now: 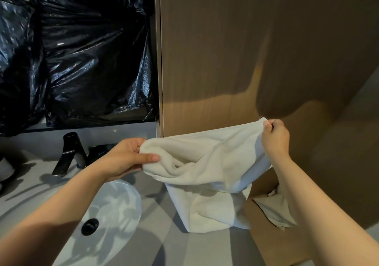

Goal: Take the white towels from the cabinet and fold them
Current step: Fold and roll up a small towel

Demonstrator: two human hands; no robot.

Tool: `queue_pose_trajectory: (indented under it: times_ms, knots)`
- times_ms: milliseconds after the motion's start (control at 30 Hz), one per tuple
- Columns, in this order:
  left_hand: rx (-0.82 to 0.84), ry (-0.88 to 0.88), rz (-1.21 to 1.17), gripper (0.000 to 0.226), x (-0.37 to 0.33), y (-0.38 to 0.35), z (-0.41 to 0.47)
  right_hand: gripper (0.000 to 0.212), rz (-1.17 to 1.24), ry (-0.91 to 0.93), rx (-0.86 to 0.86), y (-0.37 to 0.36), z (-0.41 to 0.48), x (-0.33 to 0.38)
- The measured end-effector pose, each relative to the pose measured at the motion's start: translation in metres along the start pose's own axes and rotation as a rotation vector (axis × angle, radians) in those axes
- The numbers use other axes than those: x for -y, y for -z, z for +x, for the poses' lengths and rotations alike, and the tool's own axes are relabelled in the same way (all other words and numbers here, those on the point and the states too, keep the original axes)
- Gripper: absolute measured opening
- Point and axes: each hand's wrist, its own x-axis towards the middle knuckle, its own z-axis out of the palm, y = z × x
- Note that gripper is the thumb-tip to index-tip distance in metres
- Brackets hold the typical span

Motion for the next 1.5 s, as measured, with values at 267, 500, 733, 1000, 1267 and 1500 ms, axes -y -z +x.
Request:
queue_pose_trajectory:
  times_ms: [267, 500, 733, 1000, 1267, 1500]
  knots:
    - [-0.080, 0.043, 0.003, 0.046, -0.034, 0.008, 0.004, 0.015, 0.080, 0.036, -0.066, 0.009, 0.007, 0.008]
    - [-0.303, 0.079, 0.194, 0.026, -0.025, 0.000, 0.000, 0.014, 0.089, -0.005, -0.049, 0.010, 0.004, 0.000]
    - [-0.674, -0.314, 0.845, 0.023, -0.026, 0.006, 0.005, 0.014, 0.108, 0.013, -0.048, 0.002, -0.004, 0.007]
    - [-0.526, -0.160, 0.628, 0.017, 0.001, 0.010, -0.005, 0.012, 0.083, 0.046, -0.057, 0.011, -0.005, 0.003]
    - [-0.211, -0.319, 1.021, 0.043, 0.051, 0.009, -0.007, 0.010, 0.051, 0.054, -0.056, 0.007, -0.013, -0.002]
    - [-0.331, -0.433, 1.133, 0.014, 0.020, 0.015, 0.002, 0.014, 0.046, 0.029, -0.080, 0.018, -0.013, -0.004]
